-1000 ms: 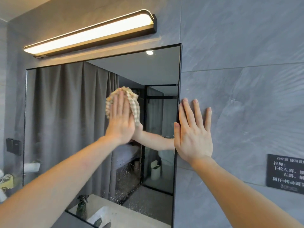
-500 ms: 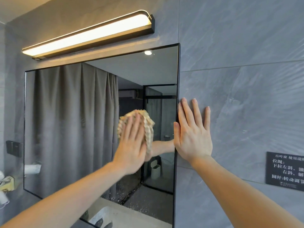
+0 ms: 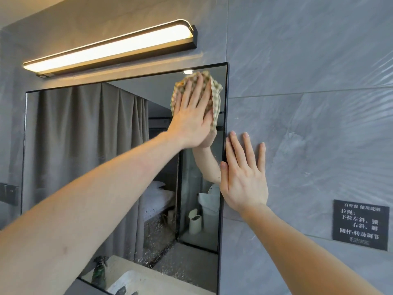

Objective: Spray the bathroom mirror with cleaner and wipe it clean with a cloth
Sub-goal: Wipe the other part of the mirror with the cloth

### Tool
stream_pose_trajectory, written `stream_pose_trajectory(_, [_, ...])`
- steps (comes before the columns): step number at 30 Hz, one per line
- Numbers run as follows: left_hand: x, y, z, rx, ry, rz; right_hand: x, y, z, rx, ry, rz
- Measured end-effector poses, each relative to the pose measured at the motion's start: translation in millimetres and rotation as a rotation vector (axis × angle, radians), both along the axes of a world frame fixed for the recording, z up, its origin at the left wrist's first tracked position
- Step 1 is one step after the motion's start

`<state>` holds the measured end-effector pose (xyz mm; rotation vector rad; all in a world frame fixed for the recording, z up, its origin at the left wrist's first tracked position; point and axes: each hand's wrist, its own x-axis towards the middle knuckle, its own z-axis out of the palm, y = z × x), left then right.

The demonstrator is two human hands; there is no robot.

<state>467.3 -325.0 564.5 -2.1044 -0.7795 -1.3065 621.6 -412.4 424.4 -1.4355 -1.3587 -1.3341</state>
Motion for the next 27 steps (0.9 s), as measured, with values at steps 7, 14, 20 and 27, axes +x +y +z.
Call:
stream_pose_trajectory(7, [10.2,-5.4,14.1,0.005,-0.043,-0.004,0.7,2.0,-0.5,0.005,-0.003,-0.006])
stream_pose_trajectory(14, [-14.2,-6.9,-91.9,0.059,0.121,0.017,1.8,3.3,-0.6,0.025,0.001,0.039])
stream_pose_trajectory(20, [-43.8,-2.3,-216.1,0.061,0.340,0.122,-0.1,-0.5,0.3,-0.014,0.016,0.025])
stream_pose_trajectory(27, [-54.1,6.8,-203.0,0.075,0.420,0.093,-0.1,-0.5,-0.2,-0.027,0.003,-0.003])
